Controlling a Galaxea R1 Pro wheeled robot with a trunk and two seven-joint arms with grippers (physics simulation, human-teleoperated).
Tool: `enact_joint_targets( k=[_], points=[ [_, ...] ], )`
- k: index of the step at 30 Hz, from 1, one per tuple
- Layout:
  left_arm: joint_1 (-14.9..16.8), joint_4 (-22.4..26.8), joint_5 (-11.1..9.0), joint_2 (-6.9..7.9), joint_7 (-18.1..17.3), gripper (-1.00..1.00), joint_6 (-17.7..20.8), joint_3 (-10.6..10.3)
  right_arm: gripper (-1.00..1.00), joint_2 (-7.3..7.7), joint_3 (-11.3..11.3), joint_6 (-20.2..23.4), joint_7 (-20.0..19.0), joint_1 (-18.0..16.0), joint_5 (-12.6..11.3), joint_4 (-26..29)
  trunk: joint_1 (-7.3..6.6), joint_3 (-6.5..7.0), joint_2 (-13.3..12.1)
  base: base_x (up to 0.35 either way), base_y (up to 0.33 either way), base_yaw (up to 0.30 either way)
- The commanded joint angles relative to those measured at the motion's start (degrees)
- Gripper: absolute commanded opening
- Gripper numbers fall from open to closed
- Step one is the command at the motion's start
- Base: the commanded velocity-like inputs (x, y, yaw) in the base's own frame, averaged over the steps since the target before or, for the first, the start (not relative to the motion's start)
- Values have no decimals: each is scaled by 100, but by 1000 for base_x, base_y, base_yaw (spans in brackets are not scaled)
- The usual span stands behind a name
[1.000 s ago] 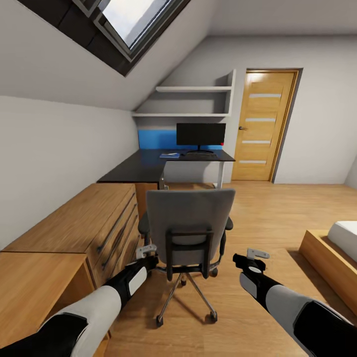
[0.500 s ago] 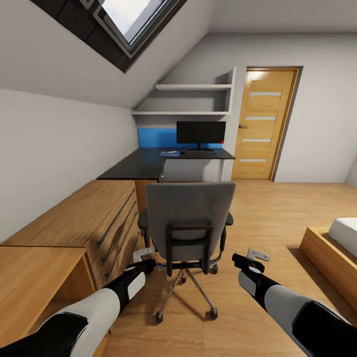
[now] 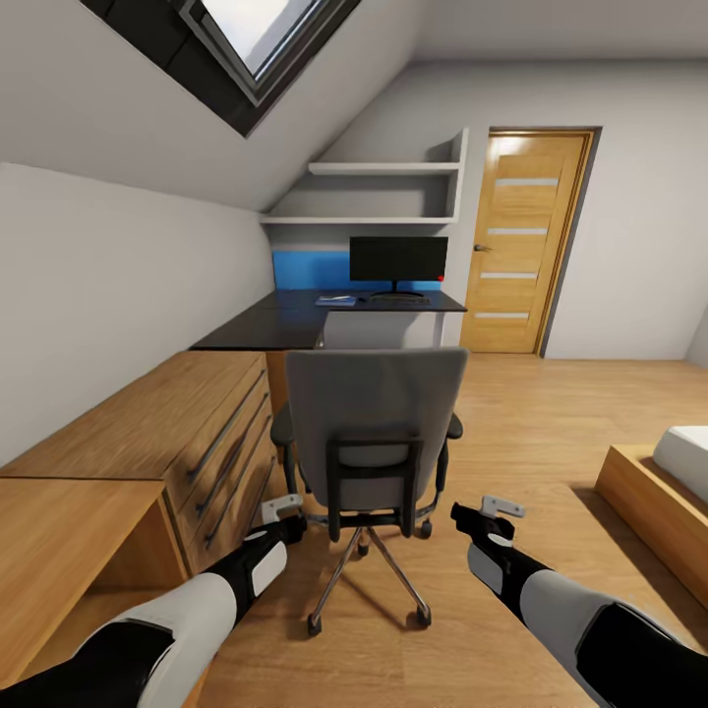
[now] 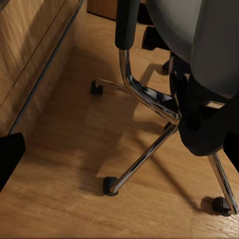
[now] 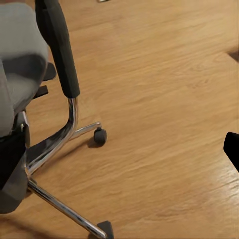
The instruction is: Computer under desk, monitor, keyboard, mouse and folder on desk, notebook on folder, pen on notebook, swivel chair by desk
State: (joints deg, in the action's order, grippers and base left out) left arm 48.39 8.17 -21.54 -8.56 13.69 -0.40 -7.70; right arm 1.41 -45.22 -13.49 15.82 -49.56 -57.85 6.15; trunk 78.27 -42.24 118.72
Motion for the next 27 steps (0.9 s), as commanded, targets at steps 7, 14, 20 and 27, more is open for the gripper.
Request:
enact_joint_targets(
  k=[7, 14, 20, 27],
  points=[
    [4, 38, -65, 24, 36, 100, 3, -52, 100, -59, -48, -77, 60, -2, -35, 0, 154, -132, 285, 17, -14, 0],
    [4, 44, -67, 44, 37, 100, 12, -52, 100, -89, -48, -243, 61, -1, 132, -19, 308, -258, 565, 3, -2, 0],
    [4, 44, -69, 47, 37, 100, 10, -55, 100, -95, -48, -274, 62, -1, 179, -24, 439, -365, 806, 0, 0, 0],
    [4, 45, -69, 49, 31, 100, 12, -55, 100, -97, -48, -284, 62, -1, 193, -26, 593, -491, 1087, 0, 0, 0]
  ],
)
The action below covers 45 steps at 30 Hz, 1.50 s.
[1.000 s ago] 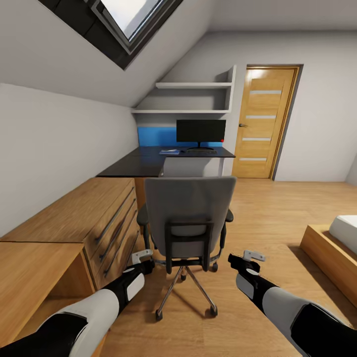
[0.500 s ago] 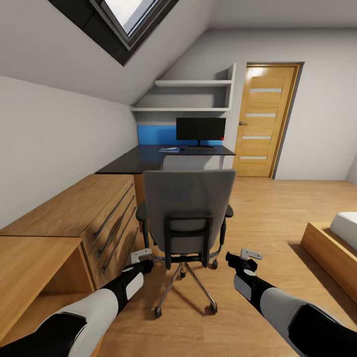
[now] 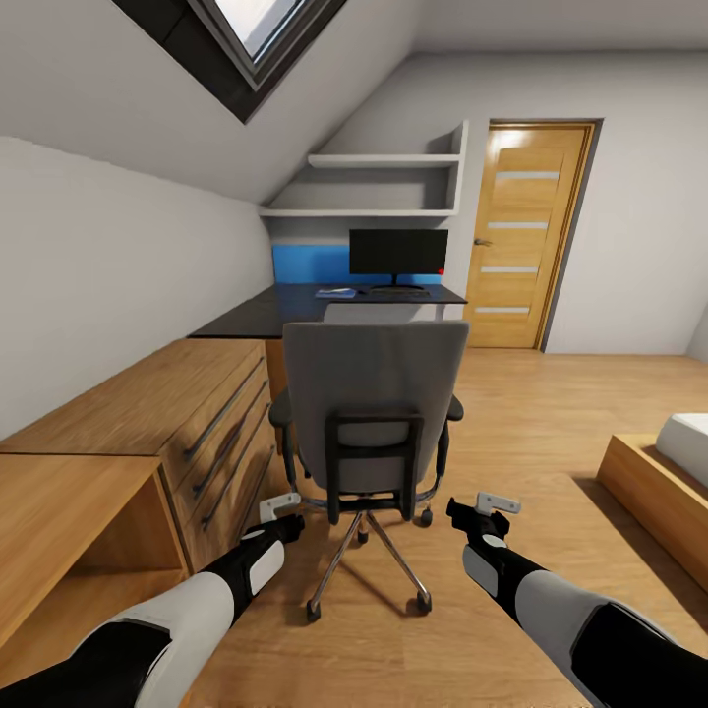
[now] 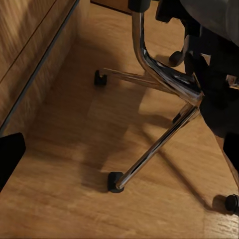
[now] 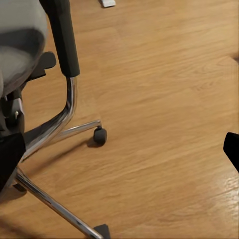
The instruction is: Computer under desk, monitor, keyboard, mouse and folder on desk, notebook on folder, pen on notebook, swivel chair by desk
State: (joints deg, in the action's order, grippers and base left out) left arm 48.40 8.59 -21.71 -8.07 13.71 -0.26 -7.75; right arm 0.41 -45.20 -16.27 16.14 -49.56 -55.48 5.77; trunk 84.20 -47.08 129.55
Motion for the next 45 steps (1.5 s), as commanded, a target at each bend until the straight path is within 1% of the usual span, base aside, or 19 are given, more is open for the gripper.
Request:
enact_joint_targets(
  k=[1, 32, 38, 45],
  points=[
    [3, 3, -50, 0, 29, 100, -4, -50, 100, 3, -50, -7, 29, -1, -44, 12, 21, -24, 44, 0, 0, 0],
    [3, 3, -42, 0, 22, 100, -12, -51, 100, 0, -50, -8, 29, -1, -33, 16, 702, -581, 1287, 0, 0, 0],
    [3, -2, -31, -1, -3, 100, -19, -57, 100, -6, -50, -8, 29, -1, -28, 20, 702, -581, 1287, 0, 0, 0],
    [3, -118, -21, -1, -8, 100, -28, -61, 100, -12, -50, -8, 29, -1, -26, 18, 702, -581, 1287, 1, 0, 0]
  ],
)
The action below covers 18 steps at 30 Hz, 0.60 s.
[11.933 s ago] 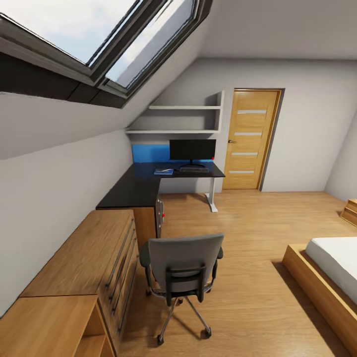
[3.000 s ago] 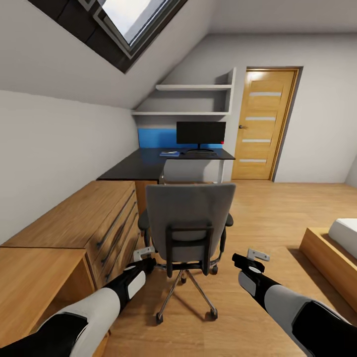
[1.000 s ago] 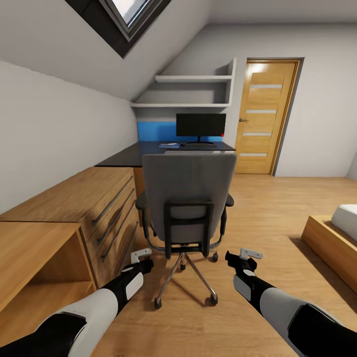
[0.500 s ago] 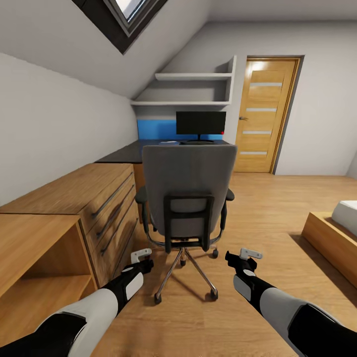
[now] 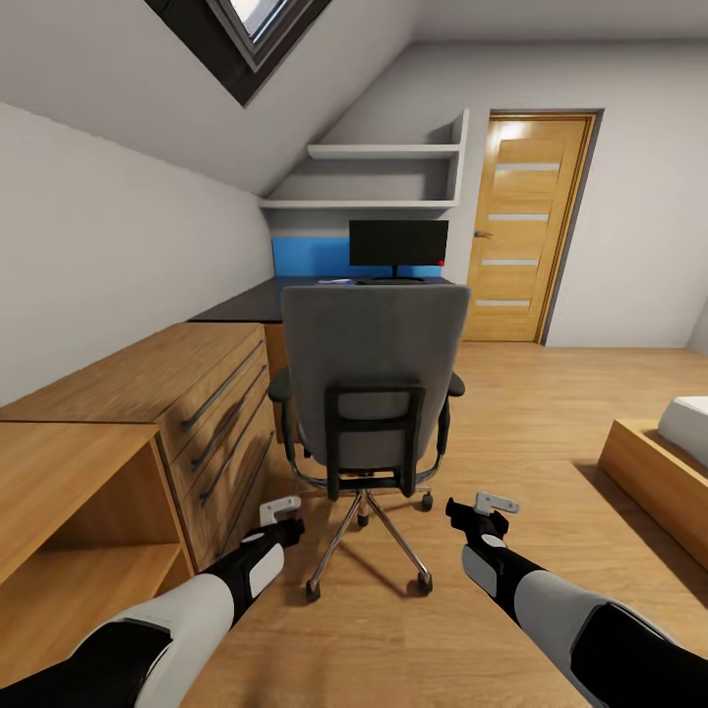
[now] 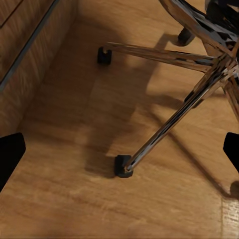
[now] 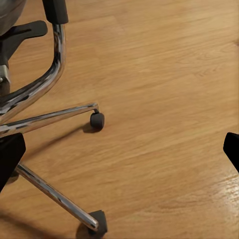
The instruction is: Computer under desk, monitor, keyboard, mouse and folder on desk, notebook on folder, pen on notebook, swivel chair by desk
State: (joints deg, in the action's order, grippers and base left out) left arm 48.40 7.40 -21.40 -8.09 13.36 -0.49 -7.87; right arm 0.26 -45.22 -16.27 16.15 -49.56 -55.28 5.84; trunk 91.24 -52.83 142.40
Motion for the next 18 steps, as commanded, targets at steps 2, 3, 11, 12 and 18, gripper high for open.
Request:
enact_joint_targets(
  k=[2, 3, 11, 12, 18],
  points=[
    [3, -21, -51, 0, 27, 100, -9, -53, 100, 1, -49, -8, 28, -1, -45, 12, -1, -6, 2, 60, 0, 0],
    [3, -26, -50, 0, 27, 100, -8, -54, 100, 1, -49, -8, 28, -1, -45, 11, -1, -6, 2, 136, 0, 0],
    [3, -53, -51, 7, 29, 100, -4, -49, 100, 0, -49, -8, 28, -1, 122, 6, -1, -6, 2, 203, 0, 0],
    [3, -53, -52, 8, 30, 100, -4, -51, 100, 0, -49, -6, 28, -1, 129, 6, -1, -6, 2, 99, 0, 0],
    [3, -54, -57, 9, 37, 100, -6, -49, 100, 0, -49, -7, 23, -1, 155, 5, -1, -6, 2, 54, 0, 0]
  ],
)
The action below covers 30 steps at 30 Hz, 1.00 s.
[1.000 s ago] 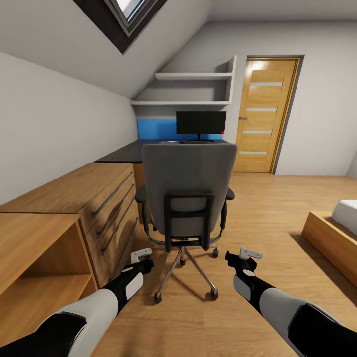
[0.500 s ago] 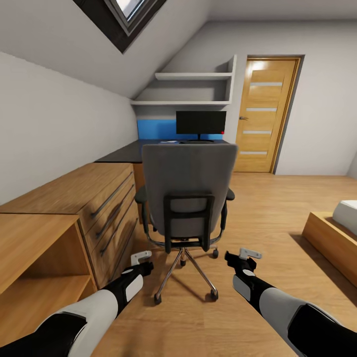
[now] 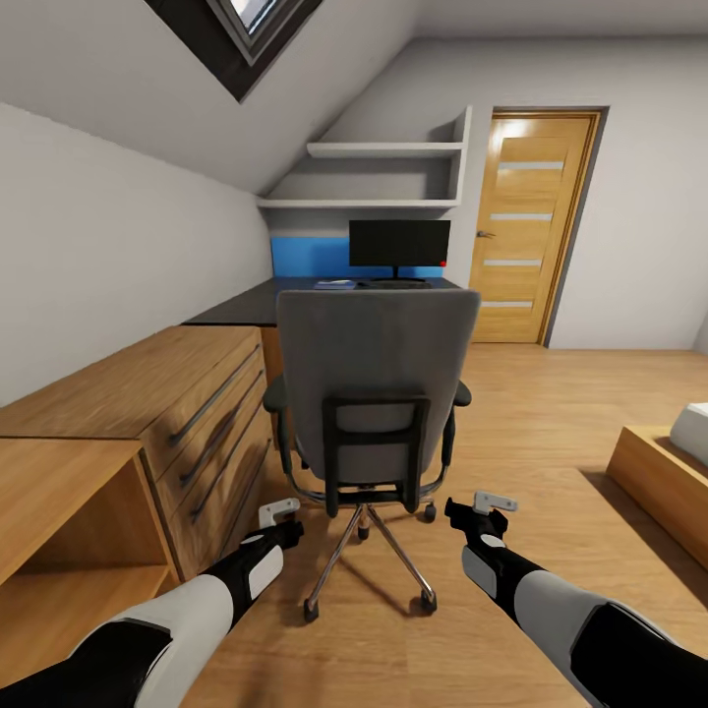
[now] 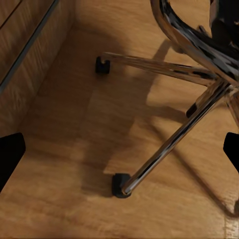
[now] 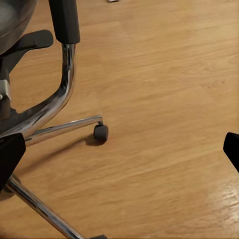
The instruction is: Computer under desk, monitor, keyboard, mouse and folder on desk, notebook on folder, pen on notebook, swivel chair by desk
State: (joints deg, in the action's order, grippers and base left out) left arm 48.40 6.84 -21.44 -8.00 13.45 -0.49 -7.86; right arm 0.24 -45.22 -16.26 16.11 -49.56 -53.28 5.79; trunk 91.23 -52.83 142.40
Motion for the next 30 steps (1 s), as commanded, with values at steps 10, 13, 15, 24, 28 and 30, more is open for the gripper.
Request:
enact_joint_targets(
  k=[10, 13, 15, 24, 28, 30],
  points=[
    [3, 2, -53, 0, 19, 100, -7, -49, 100, -3, -49, -1, 24, -1, 277, 9, 0, -6, 2, 214, 0, 0],
    [3, 2, -54, -4, 22, 100, -9, -50, 100, -9, -51, -1, 24, 3, 381, 9, 0, -6, 2, 255, 0, 0],
    [3, 2, -54, -6, 23, 100, -10, -50, 100, -11, -54, 0, 24, 4, 400, 9, 0, -6, 2, 288, 0, 0],
    [3, 2, -54, -8, 37, 100, -8, -52, 100, -15, -49, -8, 24, 40, 438, 9, 0, -6, 2, 307, -20, 0],
    [3, 2, -52, -8, 49, 100, -10, -51, 100, -15, -49, -9, 24, 47, 441, 9, 0, -6, 2, 295, -169, 0],
    [3, 2, -50, -8, 50, 100, -9, -51, 100, -15, -49, -9, 24, 49, 441, 9, 0, -5, 2, 274, -218, -21]
  ],
)
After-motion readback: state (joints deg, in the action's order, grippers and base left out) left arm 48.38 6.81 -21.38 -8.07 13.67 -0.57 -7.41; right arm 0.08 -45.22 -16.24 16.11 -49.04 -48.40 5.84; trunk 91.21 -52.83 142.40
